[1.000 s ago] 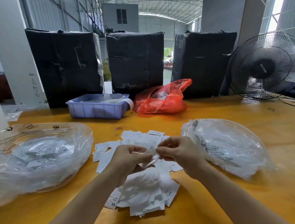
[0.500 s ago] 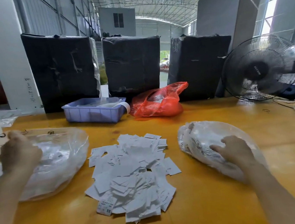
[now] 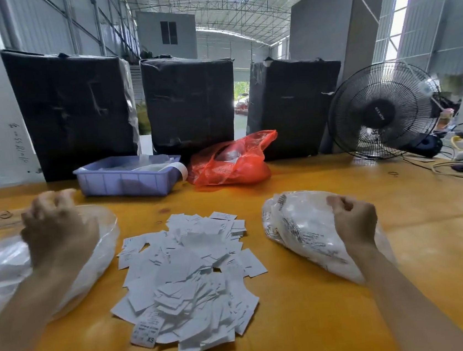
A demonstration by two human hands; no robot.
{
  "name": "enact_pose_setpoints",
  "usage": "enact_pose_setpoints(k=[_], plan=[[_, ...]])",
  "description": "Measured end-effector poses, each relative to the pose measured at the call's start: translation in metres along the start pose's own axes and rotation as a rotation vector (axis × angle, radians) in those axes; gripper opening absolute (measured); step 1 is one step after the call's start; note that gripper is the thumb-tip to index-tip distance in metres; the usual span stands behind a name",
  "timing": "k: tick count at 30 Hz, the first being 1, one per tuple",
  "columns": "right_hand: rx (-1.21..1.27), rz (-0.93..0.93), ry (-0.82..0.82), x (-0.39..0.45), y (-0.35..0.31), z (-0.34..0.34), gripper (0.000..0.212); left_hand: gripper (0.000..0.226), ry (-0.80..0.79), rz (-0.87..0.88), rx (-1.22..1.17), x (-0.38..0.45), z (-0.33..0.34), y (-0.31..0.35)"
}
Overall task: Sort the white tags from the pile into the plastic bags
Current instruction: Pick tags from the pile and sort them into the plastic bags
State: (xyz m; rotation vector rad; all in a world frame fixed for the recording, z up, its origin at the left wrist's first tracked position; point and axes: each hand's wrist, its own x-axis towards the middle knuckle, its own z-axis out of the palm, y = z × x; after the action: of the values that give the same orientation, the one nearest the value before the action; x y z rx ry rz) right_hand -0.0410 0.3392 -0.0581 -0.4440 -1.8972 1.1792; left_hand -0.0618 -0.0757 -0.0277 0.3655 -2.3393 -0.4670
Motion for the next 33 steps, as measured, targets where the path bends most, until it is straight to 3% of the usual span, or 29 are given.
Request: enact_pose_setpoints(k=[2,4,6,8,11,14,19,23,26,28,31,33], plan=[[0.426,0.135,-0.098,-0.009,-0.023,0.004,0.012,0.044,0.006,0.152,-0.173,-0.017,-0.001,0.027],[0.735,0.301,-0.329,-0.026,-0.045,0.014,0.009,0.037,-0.165,0.240,-0.415,-0.039,-0.003,0.052],[0.773,0.395,-0.572,-0.053,-0.060,0.028,0.010,0.035,-0.524,0.134,-0.752,-0.060,-0.004,0.074],[0.679,0.379,-0.756,-0.082,-0.072,0.040,0.011,0.047,-0.840,-0.051,-1.030,-0.079,0.000,0.089],[0.583,0.285,-0.844,-0.108,-0.080,0.051,0.017,0.071,-1.054,-0.284,-1.181,-0.090,0.009,0.096],[0.549,0.233,-0.804,-0.112,-0.081,0.052,0.018,0.067,-1.096,-0.390,-1.223,-0.091,0.012,0.093],[0.460,0.185,-0.679,-0.113,-0.075,0.055,0.015,0.036,-1.163,-0.355,-1.137,-0.096,0.014,0.087],[0.426,0.155,-0.696,-0.111,-0.071,0.056,0.015,0.011,-1.036,-0.367,-1.134,-0.099,0.017,0.088],[0.402,0.140,-0.717,-0.111,-0.069,0.058,0.013,0.009,-0.942,-0.365,-1.175,-0.096,0.018,0.086],[0.403,0.128,-0.750,-0.111,-0.069,0.057,0.011,0.011,-0.967,-0.319,-1.162,-0.092,0.015,0.084],[0.438,0.141,-0.932,-0.107,-0.068,0.055,0.058,0.012,-1.132,-0.135,-1.058,-0.088,0.009,0.080],[0.445,0.191,-1.058,-0.106,-0.070,0.054,0.070,0.011,-1.194,-0.045,-1.017,-0.085,0.004,0.080]])
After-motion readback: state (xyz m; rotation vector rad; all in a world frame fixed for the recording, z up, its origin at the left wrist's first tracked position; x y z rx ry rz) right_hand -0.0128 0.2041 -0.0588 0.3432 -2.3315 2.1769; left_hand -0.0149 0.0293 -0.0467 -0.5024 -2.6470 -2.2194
